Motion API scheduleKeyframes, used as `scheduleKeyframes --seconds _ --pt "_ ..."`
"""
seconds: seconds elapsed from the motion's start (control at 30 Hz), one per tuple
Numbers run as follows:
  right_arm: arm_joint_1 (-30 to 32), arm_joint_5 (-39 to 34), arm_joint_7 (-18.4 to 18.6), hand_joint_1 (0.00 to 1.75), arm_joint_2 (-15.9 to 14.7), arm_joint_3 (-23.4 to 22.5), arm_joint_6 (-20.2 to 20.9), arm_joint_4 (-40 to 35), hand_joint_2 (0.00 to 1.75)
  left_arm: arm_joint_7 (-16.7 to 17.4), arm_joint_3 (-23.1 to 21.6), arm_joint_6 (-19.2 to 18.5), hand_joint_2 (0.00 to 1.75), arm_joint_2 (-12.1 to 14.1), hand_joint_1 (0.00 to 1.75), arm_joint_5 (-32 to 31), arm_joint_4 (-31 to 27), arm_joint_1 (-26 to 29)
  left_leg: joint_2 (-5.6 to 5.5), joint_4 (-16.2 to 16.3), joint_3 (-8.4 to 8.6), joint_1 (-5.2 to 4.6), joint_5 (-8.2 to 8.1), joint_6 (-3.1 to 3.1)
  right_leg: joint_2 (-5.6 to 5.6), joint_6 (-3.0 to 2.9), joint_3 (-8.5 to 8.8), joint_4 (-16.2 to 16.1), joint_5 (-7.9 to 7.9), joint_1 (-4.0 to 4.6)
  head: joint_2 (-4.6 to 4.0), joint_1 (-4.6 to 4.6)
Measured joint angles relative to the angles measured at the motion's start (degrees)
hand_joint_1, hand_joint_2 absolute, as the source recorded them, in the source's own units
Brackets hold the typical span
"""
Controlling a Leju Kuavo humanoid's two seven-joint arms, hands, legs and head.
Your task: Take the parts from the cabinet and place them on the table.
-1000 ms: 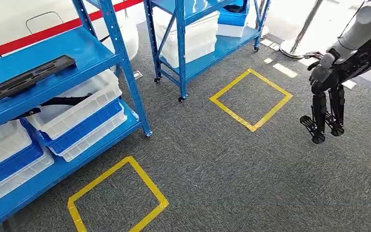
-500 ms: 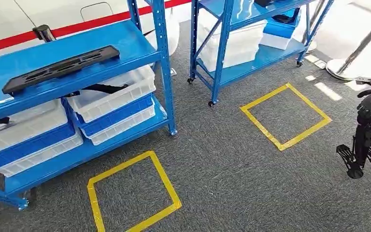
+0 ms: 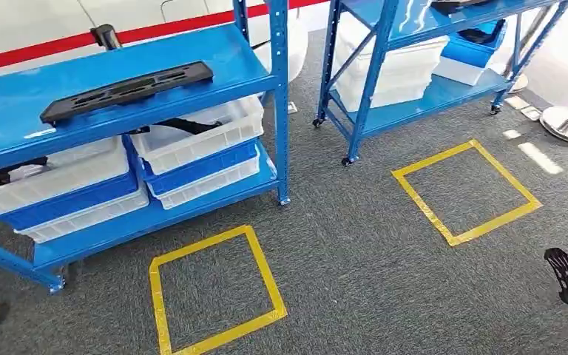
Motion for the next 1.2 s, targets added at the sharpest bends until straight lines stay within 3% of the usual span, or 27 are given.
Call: scheduleKeyframes --seconds 0.07,0.1,0.13,0.17,0.23,0.27,0.3,0.37,0.4,0.43,0.47,0.5,0.57,0.6,0.63,0.67,0.73,0.77,0.8,0.83,0.9,0.93,0.97,1.0,1.1,1.17,1.2 --pt "-0.2 0.0 0.0 0.0 0.1 0.0 0.1 0.0 0.0 0.0 0.0 0.0 1.75 0.1 0.0 0.0 0.0 0.2 -1.28 -0.2 -0.06 -0.3 0.05 0.49 -1.24 0.51 0.71 -0.5 0.02 -0.1 0.0 -0.11" --pt "-0.5 0.0 0.0 0.0 0.1 0.0 0.1 0.0 0.0 0.0 0.0 0.0 1.75 0.1 0.0 0.0 0.0 0.2 -1.97 -0.9 0.53 -0.17 0.47 0.86 -1.86 0.9 1.16 -0.8 -0.19 0.54 0.0 -0.09" --pt "-0.4 0.0 0.0 0.0 0.0 0.0 0.1 0.0 0.0 0.0 0.0 0.0 1.75 -0.1 0.0 0.0 0.0 0.3 -2.56 -1.7 1.1 0.3 1.0 1.12 1.64 1.12 0.41 0.9 -0.91 -0.04 0.0 0.17" --pt "-0.3 0.0 0.0 0.0 -0.1 0.0 0.1 0.0 0.0 0.0 0.0 0.0 1.75 -0.1 0.0 0.0 0.0 0.2 -3.23 -1.8 1.11 0.52 1.18 1.51 4.28 0.77 -1.16 4.3 -2.56 -0.06 0.0 0.15" --pt "-0.2 0.0 -0.1 0.0 -0.1 0.0 0.1 0.0 0.0 0.0 0.0 0.0 1.75 -0.1 0.0 0.0 0.0 0.0 -4.75 -1.8 1.03 0.55 1.14 1.68 5.69 0.37 -5.99 13.4 -6.19 -0.23 0.0 0.45" --pt "0.0 0.0 -0.1 0.0 -0.2 0.0 0.1 0.0 0.0 0.0 0.0 0.0 1.75 -0.2 0.0 0.0 0.0 0.0 -5.7 -1.8 1.04 0.54 1.13 1.69 5.83 0.57 -8.4 17.5 -7.26 -0.21 0.0 0.48" --pt "0.1 0.0 -0.1 0.0 -0.2 0.0 0.1 0.0 0.0 0.1 0.0 0.0 1.75 -0.2 0.0 0.0 0.0 0.1 -6.58 -1.7 1.09 0.54 1.11 1.66 5.91 1.05 -9.38 18.4 -6.91 -0.22 0.0 0.5" --pt "0.1 -0.2 0.0 0.0 -0.4 0.0 0.1 0.0 0.0 0.3 0.0 -0.1 1.75 -0.2 0.0 0.0 0.0 0.1 -8.25 -1.7 1.27 0.58 1.02 1.52 6.1 2.3 -7.36 12.6 -3.32 -0.25 0.0 0.52" --pt "0.1 -0.2 0.0 0.0 -0.5 0.0 0.1 0.0 0.0 0.4 0.0 -0.1 1.75 -0.3 0.0 -0.1 0.0 0.1 -9.21 -1.6 1.53 0.61 0.91 1.34 6.78 2.91 -4.48 6.0 -0.35 -0.53 0.0 0.5" --pt "0.1 -0.2 0.0 0.0 -0.5 0.0 0.1 0.0 0.0 0.5 0.0 -0.1 1.75 -0.3 0.0 -0.2 0.0 0.1 -9.84 -1.6 1.56 0.63 0.78 1.09 8.87 3.12 -2.45 1.3 1.34 -0.9 0.0 0.65" --pt "0.2 -0.3 0.0 0.0 -0.5 0.0 0.1 0.0 0.0 0.5 0.0 -0.1 1.75 -0.3 0.0 -0.3 0.0 0.0 -10.44 -0.8 1.4 0.03 0.31 0.58 10.05 2.55 -2.15 -0.5 1.98 -0.73 0.0 0.76" --pt "0.1 -0.3 0.0 0.0 -0.5 0.0 0.1 0.0 0.0 0.6 0.0 -0.1 1.75 -0.4 0.0 -0.3 0.0 0.0 -10.95 -1.0 1.44 0.14 0.16 0.26 9.2 1.57 -2.09 -0.3 2.01 -0.72 0.0 0.59" --pt "-0.2 -0.3 0.0 0.0 -0.5 0.0 0.1 0.0 0.0 0.8 0.0 -0.1 1.75 -0.3 0.0 -0.4 0.0 0.3 -11.67 -1.3 1.34 0.46 0.09 -0.35 8.51 0.67 -1.47 -0.2 1.89 -0.29 0.0 0.63" --pt "-0.3 -0.4 0.0 0.0 -0.3 0.0 0.1 0.0 0.0 0.8 0.0 0.0 1.75 -0.3 0.0 -0.4 0.0 0.3 -11.87 -1.0 1.23 0.59 0.05 -0.59 7.9 0.17 -1.25 -0.4 2.17 -1.34 0.0 0.6" --pt "-0.3 -0.4 0.0 0.0 -0.3 0.0 0.1 0.0 0.0 0.8 0.0 0.0 1.75 -0.2 0.0 -0.4 0.0 0.4 -8.71 -0.1 1.02 0.49 -0.58 -0.75 7.34 -0.1 -1.07 -0.5 2.27 -1.22 0.0 0.57" --pt "-0.2 -0.4 0.0 0.0 -0.3 0.0 0.1 0.0 0.0 0.8 0.0 0.0 1.75 -0.2 0.0 -0.4 0.0 0.4 -5.96 2.4 -0.14 0.43 -2.4 -1.09 6.81 -0.74 -0.94 -0.5 2.02 -1.14 0.0 -0.09" --pt "0.2 -0.4 0.0 0.0 -0.3 0.0 0.1 0.0 0.0 0.8 -0.1 0.0 1.75 -0.2 0.0 -0.5 0.0 0.1 -4.26 12.1 -5.19 0.86 -7.31 -1.74 5.23 -1.19 -0.76 -0.5 1.68 -0.78 0.0 -0.26" --pt "0.2 -0.4 0.1 0.0 -0.4 0.0 0.1 0.0 0.0 0.8 -0.1 0.0 1.75 -0.2 0.0 -0.5 0.0 0.1 -4.15 16.1 -7.49 1.03 -8.55 -1.98 4.47 -1.3 -0.77 -0.5 1.56 -0.74 0.0 -0.29" --pt "0.2 -0.4 0.1 0.0 -0.4 0.0 0.1 0.0 0.0 0.8 -0.1 0.0 1.75 -0.2 0.0 -0.5 0.0 0.2 -4.05 17.8 -8.67 1.18 -8.43 -2.13 3.86 -1.37 -0.71 -0.5 1.48 -0.72 0.0 -0.27" --pt "0.1 -0.4 0.1 0.0 -0.4 0.0 0.1 0.0 0.0 0.9 -0.1 0.0 1.75 -0.2 0.0 -0.5 0.0 0.3 -3.86 16.3 -8.28 1.26 -6.59 -2.19 3.16 -1.27 -0.53 -0.5 1.25 -0.72 0.0 -0.29" --pt "0.1 -0.4 0.1 0.0 -0.3 0.0 0.1 0.0 0.0 0.9 -0.1 0.0 1.75 -0.2 0.0 -0.5 0.0 0.3 -2.77 6.9 -3.58 1.26 -1.27 -1.93 2.0 -0.96 0.14 -0.5 0.78 -0.73 0.0 -0.29" --pt "0.1 -0.3 0.1 0.0 -0.3 0.0 0.1 0.0 0.0 0.9 -0.1 0.0 1.75 -0.2 0.0 -0.5 0.0 0.3 -0.38 1.7 -0.7 1.1 0.79 -1.43 1.53 -0.72 0.59 -0.5 0.49 -0.65 0.0 -0.33" --pt "0.1 -0.3 0.1 0.0 -0.2 0.0 0.1 0.0 0.0 0.9 -0.1 0.0 1.75 -0.2 0.0 -0.5 0.0 0.1 2.05 0.0 0.17 0.54 0.26 -0.92 1.11 -0.41 0.82 -0.4 0.15 -0.2 0.0 -0.27" --pt "0.1 -0.3 0.1 0.0 -0.2 0.0 0.1 0.0 0.0 0.9 -0.2 0.0 1.75 -0.1 0.0 -0.5 0.0 0.0 0.88 -0.1 0.14 0.45 0.28 -0.69 0.68 0.02 0.68 -0.5 -0.12 0.1 0.0 -0.02" --pt "-0.1 -0.3 0.1 0.0 -0.2 0.0 0.1 0.0 0.0 0.9 -0.2 0.1 1.75 0.0 0.0 -0.5 0.0 0.1 -0.97 -0.2 -0.02 0.0 0.2 0.01 -1.02 0.8 1.59 -1.0 -0.34 0.02 0.0 -0.14" --pt "-0.3 -0.3 0.2 0.0 -0.2 0.0 0.1 0.0 0.0 1.0 -0.2 0.1 1.75 0.0 0.0 -0.5 0.0 0.1 -1.74 -1.1 0.66 0.49 0.79 0.65 -0.99 1.24 1.85 -0.8 -0.69 0.54 0.0 -0.13" --pt "-0.2 -0.3 0.2 0.0 -0.2 0.0 0.1 0.0 0.0 1.0 -0.3 0.2 1.75 -0.1 0.0 -0.6 0.0 0.1 -2.49 -1.6 0.97 0.76 1.15 1.25 3.21 1.01 0.82 2.0 -2.37 -0.05 0.0 0.08"
